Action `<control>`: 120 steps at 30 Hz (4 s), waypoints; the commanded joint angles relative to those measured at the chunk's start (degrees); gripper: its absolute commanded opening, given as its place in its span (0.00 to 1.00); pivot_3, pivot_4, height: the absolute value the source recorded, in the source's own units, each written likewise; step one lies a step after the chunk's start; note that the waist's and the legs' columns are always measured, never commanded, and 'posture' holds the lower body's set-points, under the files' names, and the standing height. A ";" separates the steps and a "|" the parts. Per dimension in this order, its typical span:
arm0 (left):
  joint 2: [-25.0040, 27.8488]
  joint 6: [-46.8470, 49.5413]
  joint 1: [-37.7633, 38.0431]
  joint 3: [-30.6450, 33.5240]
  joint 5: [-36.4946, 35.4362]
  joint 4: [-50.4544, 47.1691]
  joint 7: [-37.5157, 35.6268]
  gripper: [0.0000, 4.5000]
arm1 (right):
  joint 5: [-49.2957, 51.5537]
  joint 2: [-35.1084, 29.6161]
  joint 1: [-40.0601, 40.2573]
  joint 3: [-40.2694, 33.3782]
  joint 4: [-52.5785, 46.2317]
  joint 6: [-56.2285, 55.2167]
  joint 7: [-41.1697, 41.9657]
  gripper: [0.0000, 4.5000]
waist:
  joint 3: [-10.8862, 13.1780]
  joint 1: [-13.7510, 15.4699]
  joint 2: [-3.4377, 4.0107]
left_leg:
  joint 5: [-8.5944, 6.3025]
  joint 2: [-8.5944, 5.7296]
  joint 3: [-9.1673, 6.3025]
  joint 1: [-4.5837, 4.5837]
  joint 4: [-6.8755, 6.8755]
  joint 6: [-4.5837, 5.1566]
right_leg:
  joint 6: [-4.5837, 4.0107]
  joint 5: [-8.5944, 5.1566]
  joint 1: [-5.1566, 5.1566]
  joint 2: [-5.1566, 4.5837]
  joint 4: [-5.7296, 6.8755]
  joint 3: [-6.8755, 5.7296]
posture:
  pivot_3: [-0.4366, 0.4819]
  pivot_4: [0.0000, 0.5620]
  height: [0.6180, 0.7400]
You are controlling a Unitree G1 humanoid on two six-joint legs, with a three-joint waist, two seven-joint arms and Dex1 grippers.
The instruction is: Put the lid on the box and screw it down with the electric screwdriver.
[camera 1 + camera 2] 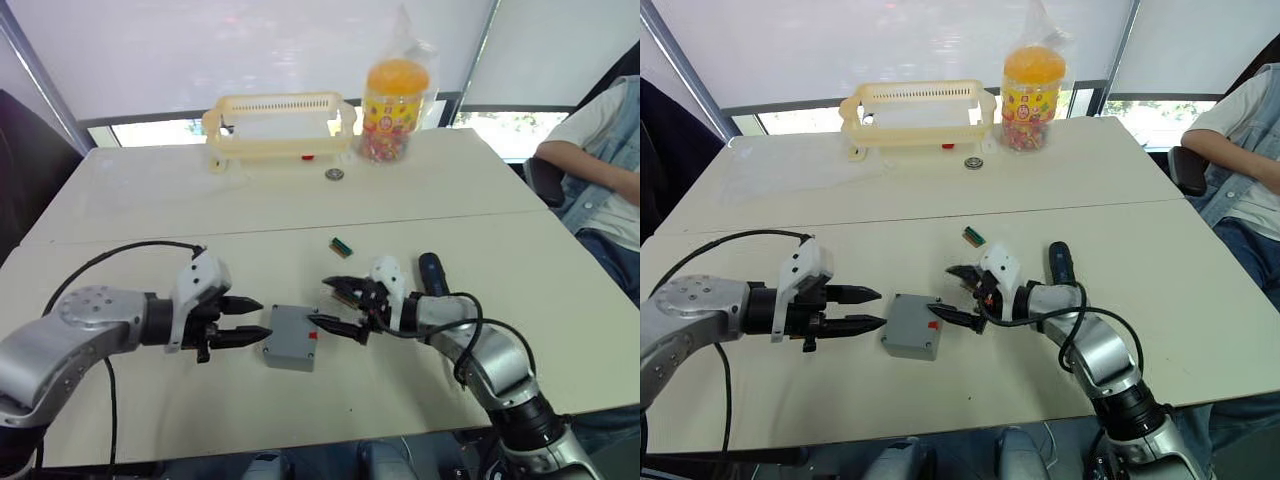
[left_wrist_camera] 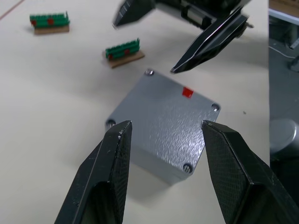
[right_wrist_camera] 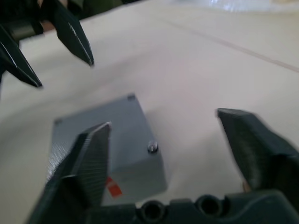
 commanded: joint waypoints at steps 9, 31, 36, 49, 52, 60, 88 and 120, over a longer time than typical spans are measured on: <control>-3.70 -4.36 -13.44 -9.48 0.89 0.22 -8.27 0.53 | 22.74 -22.82 -10.74 -20.22 -4.82 48.91 -7.54 0.96 | -0.01 0.99 -0.02 | -0.01 -0.03 0.05 -0.03 0.07 0.06 | -0.04 0.02 0.14 -0.06 -0.12 -0.11 | 0.48 0.27 1.00; -11.44 -10.59 -13.73 -15.78 7.92 0.22 -9.43 0.53 | 70.03 -40.06 -23.01 6.29 34.67 55.52 -47.69 0.96 | 0.01 0.88 -0.08 | -0.14 0.04 0.41 -0.07 0.21 0.30 | -0.01 0.02 0.18 -0.03 -0.29 -0.03 | 0.48 0.27 1.00; -11.66 -8.45 -12.50 -14.78 6.97 -1.69 -6.28 0.53 | 70.16 -38.32 -23.48 10.17 34.59 55.52 -51.49 0.96 | 0.00 0.91 -0.08 | -0.14 0.04 0.38 -0.07 0.21 0.30 | -0.01 0.02 0.18 -0.02 -0.26 -0.03 | 0.48 0.27 1.00; -10.96 -6.35 -10.84 -13.51 6.34 -2.98 -2.40 0.53 | 61.43 -32.06 -19.99 8.38 34.15 55.52 -54.11 0.40 | -0.31 0.56 -0.60 | -0.17 0.21 0.34 0.43 0.19 0.34 | -0.17 -0.07 0.67 0.27 -0.35 -0.01 | 0.48 0.27 1.00; -8.54 -6.49 -9.79 -11.25 6.07 -1.76 -3.50 0.53 | 55.42 -28.22 -22.53 1.43 34.66 49.14 -50.83 0.40 | -0.35 0.25 -0.72 | -0.18 0.23 0.37 0.64 0.16 0.36 | -0.25 -0.11 0.83 0.29 -0.36 0.02 | 0.48 0.27 1.00; -2.59 -5.38 -8.43 -5.44 3.50 5.32 -8.54 0.53 | 46.82 -17.37 -19.60 -16.31 16.66 22.65 -31.16 0.40 | -0.06 -0.46 -0.17 | -0.24 0.38 0.46 0.26 0.03 0.46 | -0.12 -0.05 0.22 0.43 -0.07 0.11 | 0.48 0.27 1.00; -8.55 -15.14 -5.02 -15.83 18.15 9.47 -5.71 0.53 | 6.90 14.92 5.14 2.46 -4.14 -17.23 -20.43 0.40 | -0.10 0.63 -0.23 | -0.12 0.59 0.26 -0.05 0.10 0.19 | -0.28 0.05 -0.15 0.48 -0.02 0.10 | 0.48 0.27 1.00; -8.81 -17.58 -3.39 -17.31 21.09 11.53 -7.00 0.53 | -5.30 19.68 10.75 5.06 4.02 -28.51 -16.63 0.40 | -0.15 0.64 -0.21 | -0.10 0.61 0.26 0.12 0.11 0.17 | -0.34 0.08 -0.02 0.58 0.01 0.11 | 0.48 0.27 1.00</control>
